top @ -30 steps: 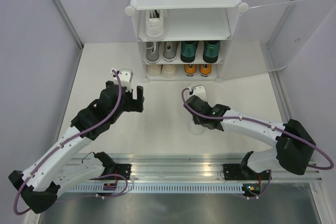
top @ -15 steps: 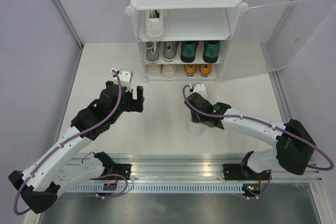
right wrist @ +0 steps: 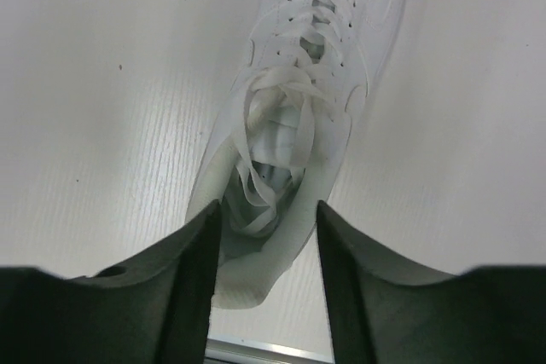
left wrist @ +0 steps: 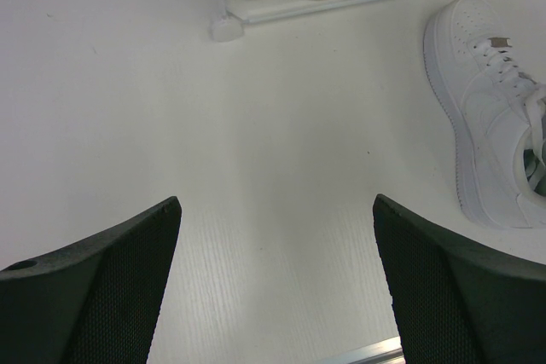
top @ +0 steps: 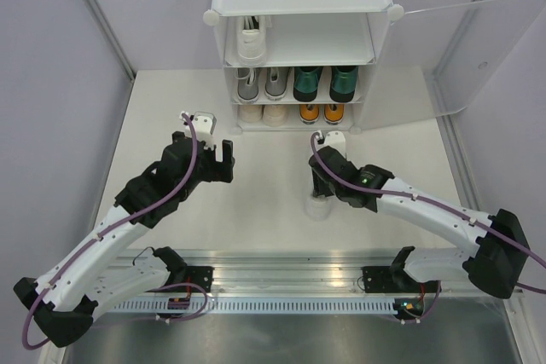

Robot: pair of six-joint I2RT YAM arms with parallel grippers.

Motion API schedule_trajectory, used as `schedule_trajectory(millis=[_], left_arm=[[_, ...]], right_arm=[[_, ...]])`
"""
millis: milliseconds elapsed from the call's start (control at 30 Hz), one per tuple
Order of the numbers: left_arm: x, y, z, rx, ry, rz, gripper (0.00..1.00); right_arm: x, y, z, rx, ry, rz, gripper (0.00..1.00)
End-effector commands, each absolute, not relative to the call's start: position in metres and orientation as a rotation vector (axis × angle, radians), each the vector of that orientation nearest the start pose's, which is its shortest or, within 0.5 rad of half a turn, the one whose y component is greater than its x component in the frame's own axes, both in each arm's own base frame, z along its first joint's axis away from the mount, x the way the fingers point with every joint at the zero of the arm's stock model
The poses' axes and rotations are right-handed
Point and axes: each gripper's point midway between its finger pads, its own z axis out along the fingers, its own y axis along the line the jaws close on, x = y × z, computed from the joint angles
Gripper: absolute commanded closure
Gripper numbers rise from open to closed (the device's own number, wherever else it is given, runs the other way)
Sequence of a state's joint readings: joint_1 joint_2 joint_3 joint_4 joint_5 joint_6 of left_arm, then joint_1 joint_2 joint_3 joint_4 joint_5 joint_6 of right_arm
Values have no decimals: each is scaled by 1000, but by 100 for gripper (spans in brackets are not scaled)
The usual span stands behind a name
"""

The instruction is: Place and organize the shoes in the shoe cabinet

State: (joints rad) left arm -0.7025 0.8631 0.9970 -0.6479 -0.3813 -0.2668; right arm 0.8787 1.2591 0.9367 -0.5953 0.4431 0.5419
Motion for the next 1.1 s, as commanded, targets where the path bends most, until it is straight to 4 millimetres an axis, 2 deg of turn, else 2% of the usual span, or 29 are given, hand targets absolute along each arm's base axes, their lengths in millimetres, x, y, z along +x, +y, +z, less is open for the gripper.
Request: schedule_trajectory(millis=[0, 67, 100, 200, 367, 633, 900, 1067], left_arm=[[245, -139, 264, 237, 1998, -237, 5], [245, -139, 265, 238, 1995, -242, 5], [245, -139, 264, 238, 1997, -241, 5], [245, -139, 265, 239, 1996, -243, 5], [244, -140, 265, 240, 1993, -248, 5], [244, -140, 266, 240, 1991, -251, 5], [244, -140, 266, 240, 1990, -255, 5], [243, -140, 266, 240, 1992, -255, 5]], right_arm=[[242, 206, 159, -136, 2326, 195, 44], [241, 207, 159, -97, 2335, 214, 34], [240, 208, 156, -71, 2344, 220, 23], [240, 206, 144, -23, 2376, 177, 14], [246, 202, 128, 114, 2390, 123, 12], [253, 209, 100, 247, 2404, 102, 10], [250, 199, 57, 320, 2453, 34, 9], [254, 195, 45, 325, 2471, 46, 10]])
